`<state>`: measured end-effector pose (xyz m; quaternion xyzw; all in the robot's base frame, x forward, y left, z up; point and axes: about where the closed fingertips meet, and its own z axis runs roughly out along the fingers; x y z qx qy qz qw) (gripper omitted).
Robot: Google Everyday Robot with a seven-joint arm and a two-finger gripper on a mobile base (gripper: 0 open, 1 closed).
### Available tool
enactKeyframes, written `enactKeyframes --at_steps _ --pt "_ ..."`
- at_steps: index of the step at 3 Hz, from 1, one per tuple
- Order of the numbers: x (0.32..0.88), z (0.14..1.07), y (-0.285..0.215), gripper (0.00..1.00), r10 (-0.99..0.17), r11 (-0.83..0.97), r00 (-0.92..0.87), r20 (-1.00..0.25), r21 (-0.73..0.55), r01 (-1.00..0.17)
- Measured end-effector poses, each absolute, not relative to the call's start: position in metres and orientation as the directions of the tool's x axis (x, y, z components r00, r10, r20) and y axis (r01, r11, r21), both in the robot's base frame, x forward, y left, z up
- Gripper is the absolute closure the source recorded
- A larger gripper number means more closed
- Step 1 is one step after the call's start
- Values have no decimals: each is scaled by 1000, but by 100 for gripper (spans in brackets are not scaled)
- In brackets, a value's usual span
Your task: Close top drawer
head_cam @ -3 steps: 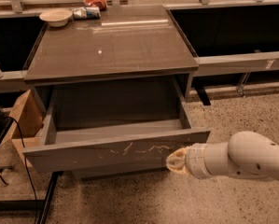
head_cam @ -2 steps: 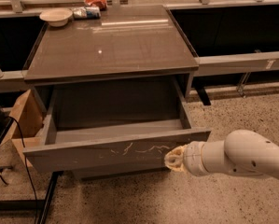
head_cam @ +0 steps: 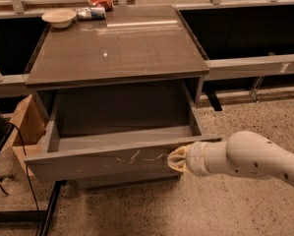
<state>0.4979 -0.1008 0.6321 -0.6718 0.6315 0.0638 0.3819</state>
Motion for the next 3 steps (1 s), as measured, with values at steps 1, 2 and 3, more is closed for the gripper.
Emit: enactKeyframes --at_steps 1,2,3 --pt "510 633 -91 100 -797 79 216 -563 -452 -888" --pt "511 633 -90 82 -797 78 218 -563 -453 -888" --pt "511 633 -90 53 -797 78 218 -563 -453 -888"
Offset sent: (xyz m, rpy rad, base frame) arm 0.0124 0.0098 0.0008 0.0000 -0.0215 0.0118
